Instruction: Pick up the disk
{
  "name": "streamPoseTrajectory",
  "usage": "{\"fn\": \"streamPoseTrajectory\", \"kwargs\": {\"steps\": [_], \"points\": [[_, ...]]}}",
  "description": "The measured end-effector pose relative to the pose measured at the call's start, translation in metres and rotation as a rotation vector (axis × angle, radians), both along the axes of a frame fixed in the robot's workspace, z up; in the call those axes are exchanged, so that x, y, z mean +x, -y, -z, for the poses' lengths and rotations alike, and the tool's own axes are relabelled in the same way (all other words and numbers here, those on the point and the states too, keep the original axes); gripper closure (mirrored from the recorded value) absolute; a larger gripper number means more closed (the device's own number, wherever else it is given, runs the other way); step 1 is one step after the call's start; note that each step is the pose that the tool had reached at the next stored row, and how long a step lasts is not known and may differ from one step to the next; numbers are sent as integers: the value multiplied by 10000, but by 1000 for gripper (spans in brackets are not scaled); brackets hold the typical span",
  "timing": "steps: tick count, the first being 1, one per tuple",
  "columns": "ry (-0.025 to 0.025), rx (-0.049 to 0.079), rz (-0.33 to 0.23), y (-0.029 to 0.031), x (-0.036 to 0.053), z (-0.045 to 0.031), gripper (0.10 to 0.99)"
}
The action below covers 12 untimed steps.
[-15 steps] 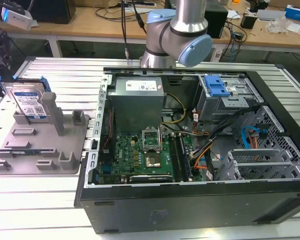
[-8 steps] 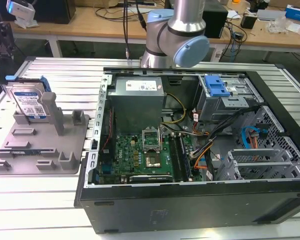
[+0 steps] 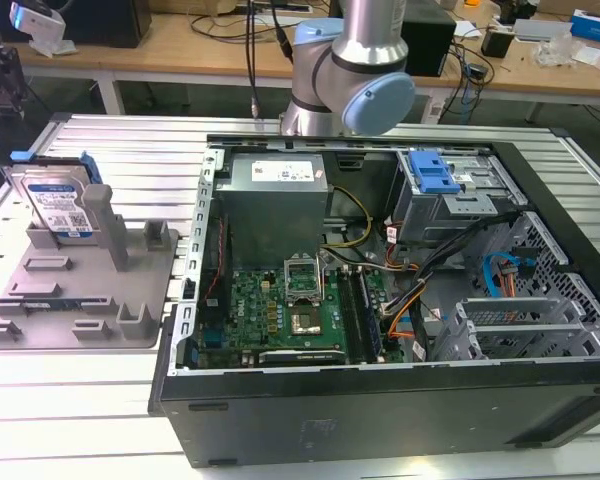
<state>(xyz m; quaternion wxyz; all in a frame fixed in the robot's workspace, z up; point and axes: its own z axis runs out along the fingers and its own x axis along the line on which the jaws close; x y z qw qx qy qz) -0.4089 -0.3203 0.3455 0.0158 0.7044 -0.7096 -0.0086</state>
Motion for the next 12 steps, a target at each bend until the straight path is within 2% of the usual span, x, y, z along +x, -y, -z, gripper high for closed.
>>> {"fn": "streamPoseTrajectory", "kwargs": {"steps": [5, 10, 12], "points": [[2, 0, -19, -16, -5, 2, 529], [4, -2, -22, -67, -5, 12, 529], [2, -10, -25, -69, -5, 30, 529]]}}
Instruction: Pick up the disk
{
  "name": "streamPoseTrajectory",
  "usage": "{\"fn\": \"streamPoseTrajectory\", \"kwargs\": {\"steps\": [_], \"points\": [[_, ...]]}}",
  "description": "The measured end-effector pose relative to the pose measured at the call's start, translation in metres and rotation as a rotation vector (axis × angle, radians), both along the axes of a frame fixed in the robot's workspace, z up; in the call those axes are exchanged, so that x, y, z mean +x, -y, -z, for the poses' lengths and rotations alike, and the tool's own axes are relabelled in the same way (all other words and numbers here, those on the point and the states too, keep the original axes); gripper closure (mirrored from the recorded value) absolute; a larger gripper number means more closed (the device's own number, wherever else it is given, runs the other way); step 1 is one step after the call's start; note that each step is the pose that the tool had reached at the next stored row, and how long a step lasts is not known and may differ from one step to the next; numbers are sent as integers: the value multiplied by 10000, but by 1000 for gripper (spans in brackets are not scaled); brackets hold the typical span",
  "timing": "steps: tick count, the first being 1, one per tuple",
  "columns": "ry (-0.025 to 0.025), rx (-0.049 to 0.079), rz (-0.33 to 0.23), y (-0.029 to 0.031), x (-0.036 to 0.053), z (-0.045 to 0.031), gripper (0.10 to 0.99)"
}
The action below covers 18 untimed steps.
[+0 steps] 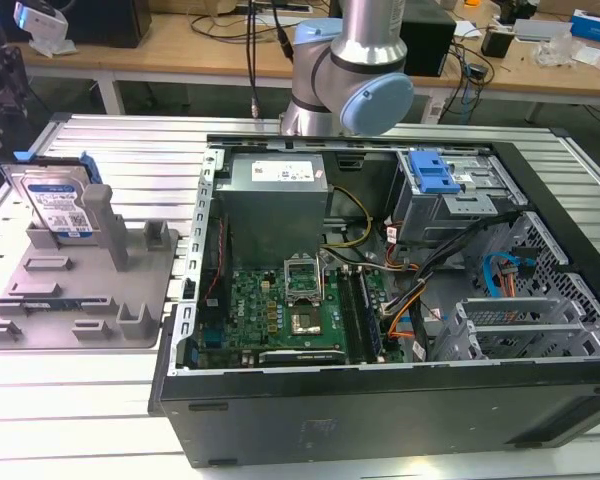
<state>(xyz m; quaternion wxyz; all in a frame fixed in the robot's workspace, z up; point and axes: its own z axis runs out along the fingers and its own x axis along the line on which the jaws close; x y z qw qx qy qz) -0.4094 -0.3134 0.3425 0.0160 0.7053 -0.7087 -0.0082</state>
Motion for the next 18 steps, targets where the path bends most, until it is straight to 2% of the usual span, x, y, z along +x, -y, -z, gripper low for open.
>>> {"fn": "streamPoseTrajectory", "kwargs": {"steps": [6, 18], "points": [[1, -3, 1, -1, -1, 69, 529], [19, 13, 1, 26, 0, 152, 529]]}}
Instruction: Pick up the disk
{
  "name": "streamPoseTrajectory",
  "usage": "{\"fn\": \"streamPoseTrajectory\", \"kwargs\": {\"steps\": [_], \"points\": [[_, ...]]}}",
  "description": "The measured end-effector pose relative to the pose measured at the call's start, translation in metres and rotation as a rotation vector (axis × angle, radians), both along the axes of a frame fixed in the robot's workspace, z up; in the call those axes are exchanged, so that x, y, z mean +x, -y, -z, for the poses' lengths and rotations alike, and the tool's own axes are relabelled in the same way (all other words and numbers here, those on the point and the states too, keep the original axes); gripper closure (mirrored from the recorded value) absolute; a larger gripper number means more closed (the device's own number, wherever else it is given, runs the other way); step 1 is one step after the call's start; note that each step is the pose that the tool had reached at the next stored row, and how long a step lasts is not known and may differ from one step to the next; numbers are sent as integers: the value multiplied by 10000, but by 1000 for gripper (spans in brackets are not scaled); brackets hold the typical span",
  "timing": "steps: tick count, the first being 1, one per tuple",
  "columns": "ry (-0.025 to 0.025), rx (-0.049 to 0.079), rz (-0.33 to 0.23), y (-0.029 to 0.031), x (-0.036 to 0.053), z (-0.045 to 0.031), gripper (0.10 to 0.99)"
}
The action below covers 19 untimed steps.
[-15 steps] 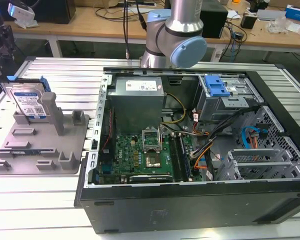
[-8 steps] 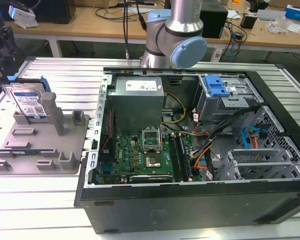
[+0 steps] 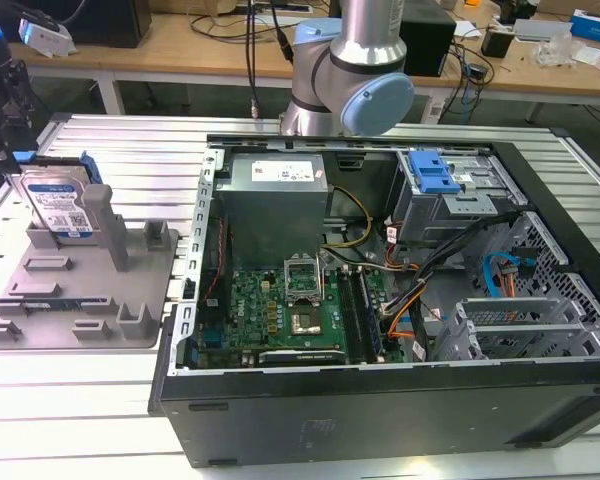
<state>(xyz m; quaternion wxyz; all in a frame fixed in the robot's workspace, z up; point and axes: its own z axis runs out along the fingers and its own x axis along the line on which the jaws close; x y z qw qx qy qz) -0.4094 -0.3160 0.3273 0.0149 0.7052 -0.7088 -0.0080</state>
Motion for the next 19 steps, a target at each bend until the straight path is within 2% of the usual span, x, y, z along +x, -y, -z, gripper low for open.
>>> {"fn": "streamPoseTrajectory", "kwargs": {"steps": [5, 19], "points": [[-1, 0, 0, 0, 0, 66, 529], [-1, 0, 0, 0, 0, 167, 529]]}}
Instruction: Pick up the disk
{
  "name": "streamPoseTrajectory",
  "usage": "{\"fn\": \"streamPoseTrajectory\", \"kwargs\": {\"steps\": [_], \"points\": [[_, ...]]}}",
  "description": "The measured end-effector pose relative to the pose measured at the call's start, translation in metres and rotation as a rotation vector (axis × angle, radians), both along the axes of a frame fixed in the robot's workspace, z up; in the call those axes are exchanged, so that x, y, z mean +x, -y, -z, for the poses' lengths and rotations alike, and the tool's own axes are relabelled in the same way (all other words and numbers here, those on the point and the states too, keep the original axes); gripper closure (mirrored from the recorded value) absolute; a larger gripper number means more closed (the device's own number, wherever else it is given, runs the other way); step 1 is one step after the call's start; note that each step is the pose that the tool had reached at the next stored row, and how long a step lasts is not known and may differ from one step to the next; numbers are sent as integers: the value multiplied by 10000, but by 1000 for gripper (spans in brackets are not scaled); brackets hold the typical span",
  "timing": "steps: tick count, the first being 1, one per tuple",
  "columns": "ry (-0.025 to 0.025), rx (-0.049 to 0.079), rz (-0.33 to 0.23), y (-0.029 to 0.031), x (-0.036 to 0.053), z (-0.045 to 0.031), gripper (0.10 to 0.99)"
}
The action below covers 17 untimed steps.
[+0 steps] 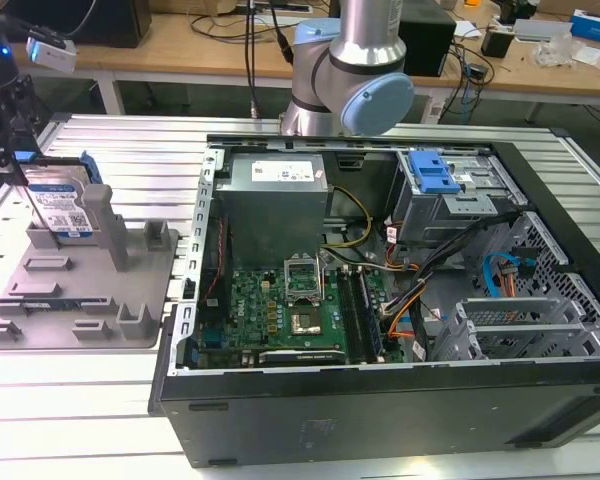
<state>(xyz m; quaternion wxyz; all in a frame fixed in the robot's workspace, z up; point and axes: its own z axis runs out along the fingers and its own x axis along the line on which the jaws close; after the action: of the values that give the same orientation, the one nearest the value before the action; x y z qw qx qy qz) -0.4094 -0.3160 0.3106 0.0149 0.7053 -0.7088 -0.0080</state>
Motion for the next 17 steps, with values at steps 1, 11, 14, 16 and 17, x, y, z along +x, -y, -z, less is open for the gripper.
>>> {"fn": "streamPoseTrajectory", "kwargs": {"steps": [1, 11, 14, 16, 17], "points": [[0, 0, 0, 0, 0, 6, 529], [0, 0, 1, 0, 0, 76, 529], [-2, 0, 0, 0, 0, 90, 529], [-1, 0, 0, 0, 0, 96, 541], [-1, 0, 0, 0, 0, 98, 608]]}}
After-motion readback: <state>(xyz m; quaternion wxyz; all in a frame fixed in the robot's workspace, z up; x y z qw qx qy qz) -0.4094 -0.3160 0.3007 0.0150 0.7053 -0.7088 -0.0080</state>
